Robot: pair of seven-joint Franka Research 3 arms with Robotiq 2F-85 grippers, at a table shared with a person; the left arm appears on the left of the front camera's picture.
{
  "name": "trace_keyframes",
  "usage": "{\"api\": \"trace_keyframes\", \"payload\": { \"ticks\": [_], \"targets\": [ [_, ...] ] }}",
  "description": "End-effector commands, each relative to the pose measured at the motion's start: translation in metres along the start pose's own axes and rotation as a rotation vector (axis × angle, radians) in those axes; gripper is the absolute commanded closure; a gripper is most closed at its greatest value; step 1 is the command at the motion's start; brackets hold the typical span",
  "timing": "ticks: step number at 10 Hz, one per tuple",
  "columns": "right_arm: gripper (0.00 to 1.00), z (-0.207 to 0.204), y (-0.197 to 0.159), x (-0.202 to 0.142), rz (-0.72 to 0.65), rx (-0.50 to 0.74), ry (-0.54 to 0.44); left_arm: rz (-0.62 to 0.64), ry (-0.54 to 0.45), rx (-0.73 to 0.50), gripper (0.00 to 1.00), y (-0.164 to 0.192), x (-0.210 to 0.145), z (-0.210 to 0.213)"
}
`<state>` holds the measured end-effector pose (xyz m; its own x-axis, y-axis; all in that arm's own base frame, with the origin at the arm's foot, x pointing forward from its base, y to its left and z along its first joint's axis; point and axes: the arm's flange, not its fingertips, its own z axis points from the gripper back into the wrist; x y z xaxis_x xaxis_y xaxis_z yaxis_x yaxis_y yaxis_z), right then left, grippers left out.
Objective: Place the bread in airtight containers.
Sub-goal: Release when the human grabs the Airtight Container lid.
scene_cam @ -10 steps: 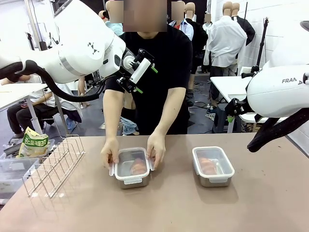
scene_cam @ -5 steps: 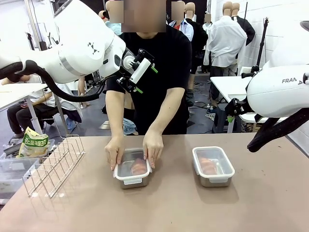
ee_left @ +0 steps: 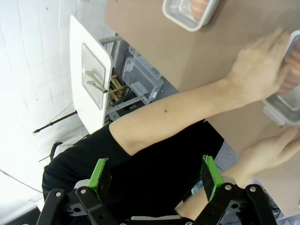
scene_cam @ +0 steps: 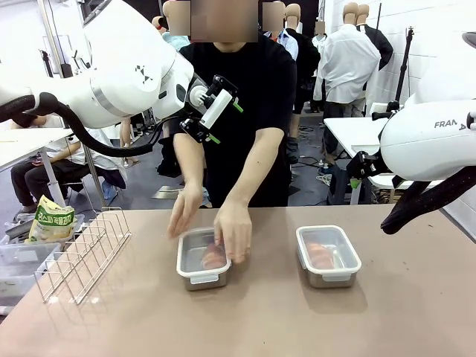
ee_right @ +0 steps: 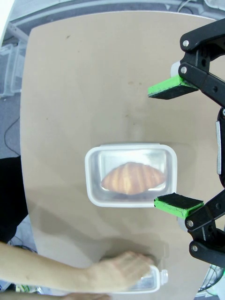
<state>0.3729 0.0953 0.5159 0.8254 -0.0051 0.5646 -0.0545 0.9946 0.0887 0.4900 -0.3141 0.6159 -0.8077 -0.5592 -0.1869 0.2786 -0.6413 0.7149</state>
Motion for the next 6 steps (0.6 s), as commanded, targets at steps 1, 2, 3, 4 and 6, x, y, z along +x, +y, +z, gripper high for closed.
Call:
{"api": "trace_keyframes", "payload": {
  "ticks": [1,2,3,4,6],
  "targets": [
    [0.0,-0.0006,0.0002,0.0002,-0.002,0.001,-0.002,0.0,0.003,0.003,0.0,0.0004,-0.0006,0.0006],
    [0.0,-0.0006,0.0002,0.0002,-0.002,0.001,-0.002,0.0,0.003,0.003,0.0,0.0004,-0.0006,0.0006],
    [0.0,-0.0006,0.0002,0.0002,-0.002,0.001,-0.002,0.0,0.003,0.003,0.0,0.0004,-0.0006,0.0006],
    [0.0,-0.0006,0.0002,0.0002,-0.002,0.001,-0.002,0.0,0.003,0.003,0.0,0.0004,-0.0006,0.0006],
    [0.0,-0.0006,0.0002,0.0002,-0.002,0.001,-0.002,0.0,0.003,0.003,0.0,0.0004,-0.0006,0.0006]
  ]
}}
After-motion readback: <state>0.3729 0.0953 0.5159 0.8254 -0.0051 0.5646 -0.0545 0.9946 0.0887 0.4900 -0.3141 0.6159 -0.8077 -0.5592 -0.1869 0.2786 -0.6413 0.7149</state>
